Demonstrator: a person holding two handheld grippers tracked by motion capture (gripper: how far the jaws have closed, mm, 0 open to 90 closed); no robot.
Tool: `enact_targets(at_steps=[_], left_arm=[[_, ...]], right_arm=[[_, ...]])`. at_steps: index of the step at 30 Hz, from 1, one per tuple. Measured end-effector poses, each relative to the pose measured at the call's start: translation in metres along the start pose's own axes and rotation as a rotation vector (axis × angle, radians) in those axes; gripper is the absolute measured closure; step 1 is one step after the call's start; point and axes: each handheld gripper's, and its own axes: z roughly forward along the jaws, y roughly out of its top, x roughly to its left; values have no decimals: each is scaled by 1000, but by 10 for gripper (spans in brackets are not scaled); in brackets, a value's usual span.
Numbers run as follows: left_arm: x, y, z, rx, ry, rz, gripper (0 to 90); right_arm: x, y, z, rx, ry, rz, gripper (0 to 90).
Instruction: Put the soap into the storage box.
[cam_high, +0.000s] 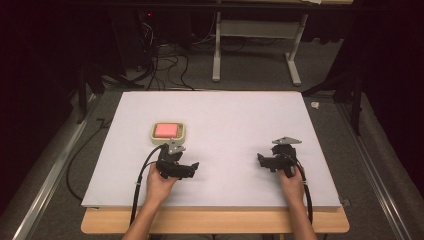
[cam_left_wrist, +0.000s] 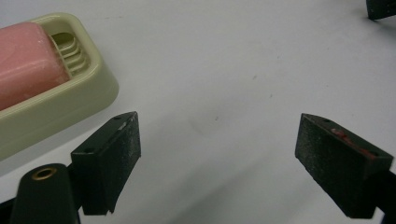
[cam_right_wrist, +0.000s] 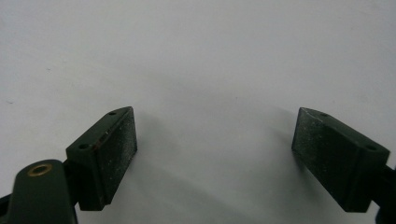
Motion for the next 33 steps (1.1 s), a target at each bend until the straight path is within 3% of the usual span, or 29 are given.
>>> enact_targets(at_steps=[21,27,33], left_arm=[[7,-3,19,27,14,-35,151],[7,-4,26,53,32,-9,151],[10,-5,29,47,42,-22,151]], right_arm=[[0,0,0,0,0,0,146],[0,0,0,0,0,0,146],[0,0,0,1,0,1,146]])
